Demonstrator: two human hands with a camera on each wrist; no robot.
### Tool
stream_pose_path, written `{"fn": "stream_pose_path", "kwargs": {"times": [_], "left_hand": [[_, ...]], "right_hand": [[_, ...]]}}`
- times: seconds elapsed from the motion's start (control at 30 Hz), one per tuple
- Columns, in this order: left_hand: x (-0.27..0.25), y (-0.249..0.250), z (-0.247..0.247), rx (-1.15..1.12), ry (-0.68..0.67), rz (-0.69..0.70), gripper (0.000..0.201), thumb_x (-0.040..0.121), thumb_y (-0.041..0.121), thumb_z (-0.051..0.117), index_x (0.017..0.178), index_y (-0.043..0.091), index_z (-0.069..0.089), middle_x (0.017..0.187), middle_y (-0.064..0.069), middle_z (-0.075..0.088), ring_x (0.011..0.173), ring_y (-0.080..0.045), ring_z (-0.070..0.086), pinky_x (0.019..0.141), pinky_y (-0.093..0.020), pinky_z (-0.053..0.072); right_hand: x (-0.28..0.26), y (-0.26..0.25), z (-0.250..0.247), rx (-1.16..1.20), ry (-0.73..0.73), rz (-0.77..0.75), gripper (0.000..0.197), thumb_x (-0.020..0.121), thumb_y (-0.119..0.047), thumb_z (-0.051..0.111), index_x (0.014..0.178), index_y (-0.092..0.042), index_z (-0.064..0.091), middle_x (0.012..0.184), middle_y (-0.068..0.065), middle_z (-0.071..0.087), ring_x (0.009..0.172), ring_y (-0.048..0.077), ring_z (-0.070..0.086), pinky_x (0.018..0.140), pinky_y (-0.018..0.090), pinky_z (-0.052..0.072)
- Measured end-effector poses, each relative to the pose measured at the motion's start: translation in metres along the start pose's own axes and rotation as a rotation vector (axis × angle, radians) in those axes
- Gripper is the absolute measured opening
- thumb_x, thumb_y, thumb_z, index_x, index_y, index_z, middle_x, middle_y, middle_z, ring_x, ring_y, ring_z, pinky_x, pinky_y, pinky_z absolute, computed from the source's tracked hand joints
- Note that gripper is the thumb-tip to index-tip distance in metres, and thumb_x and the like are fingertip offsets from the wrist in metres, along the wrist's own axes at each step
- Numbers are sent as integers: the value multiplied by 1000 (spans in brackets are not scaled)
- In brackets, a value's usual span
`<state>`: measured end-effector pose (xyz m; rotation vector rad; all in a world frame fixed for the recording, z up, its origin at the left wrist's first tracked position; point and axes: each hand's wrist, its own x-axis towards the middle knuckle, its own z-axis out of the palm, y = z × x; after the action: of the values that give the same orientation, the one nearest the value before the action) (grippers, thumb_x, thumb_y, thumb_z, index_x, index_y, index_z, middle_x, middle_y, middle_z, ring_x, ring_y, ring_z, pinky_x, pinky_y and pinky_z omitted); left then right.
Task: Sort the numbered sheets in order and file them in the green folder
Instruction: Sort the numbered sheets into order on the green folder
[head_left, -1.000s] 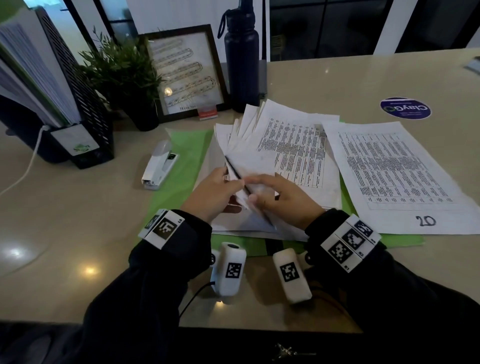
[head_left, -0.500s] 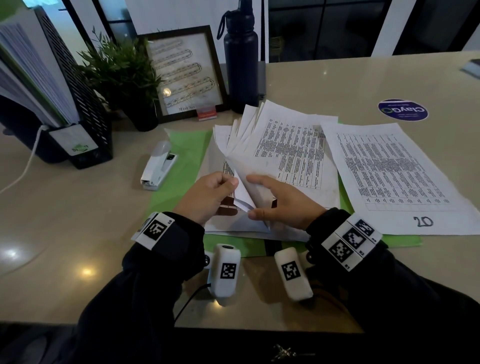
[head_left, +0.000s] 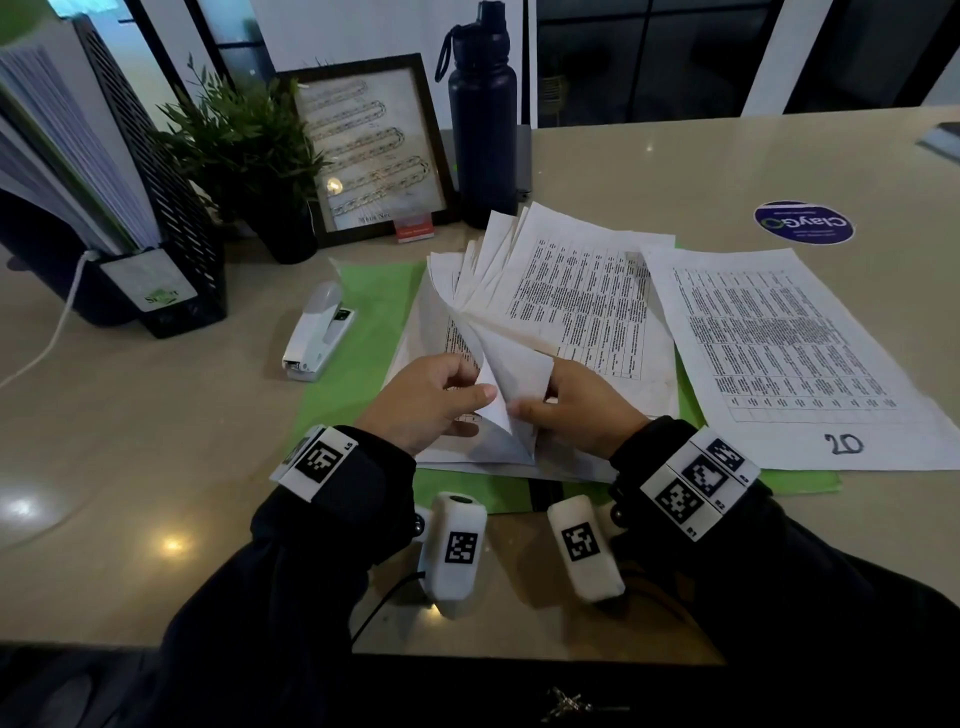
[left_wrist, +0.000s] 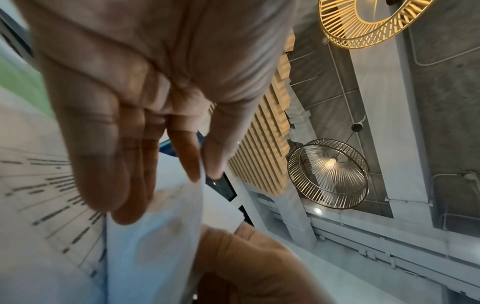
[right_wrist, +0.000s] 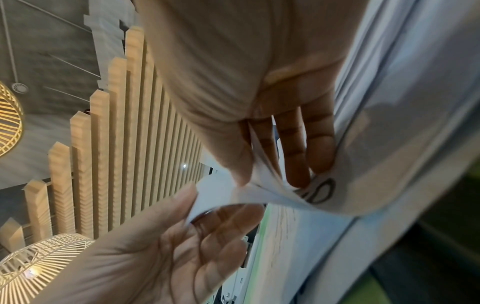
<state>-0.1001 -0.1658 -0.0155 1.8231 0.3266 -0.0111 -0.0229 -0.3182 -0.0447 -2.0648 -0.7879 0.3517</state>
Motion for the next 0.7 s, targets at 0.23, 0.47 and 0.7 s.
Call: {"fn": "stream_pose_path", "kwargs": {"times": [0.23, 0.47, 0.7], "left_hand": [[1, -5, -21, 182, 100, -61, 34, 87, 10, 59, 59, 12, 41, 59, 2, 43, 43, 0, 53, 69, -35, 54], [-4, -15, -41, 204, 70, -161, 29, 91, 17, 56, 64, 10, 50, 62, -3, 56, 71, -21, 67, 64, -27, 50], [-2, -8, -35, 317, 172, -100, 36, 87, 22, 62, 119, 15, 48, 122, -5, 54, 105, -18, 55, 91, -34, 44]], "right_hand": [[3, 6, -8, 108, 384, 54, 57, 81, -33, 46, 127, 0, 53, 98, 14, 70, 90, 27, 65, 85, 37, 51], [1, 3, -17, 278, 694, -7, 23, 97, -20, 47, 96, -4, 63, 77, 5, 66, 67, 6, 58, 71, 26, 50], [3, 5, -8, 305, 512, -26, 29, 92, -26, 56, 89, 3, 62, 85, 22, 67, 78, 37, 62, 72, 42, 53]]}}
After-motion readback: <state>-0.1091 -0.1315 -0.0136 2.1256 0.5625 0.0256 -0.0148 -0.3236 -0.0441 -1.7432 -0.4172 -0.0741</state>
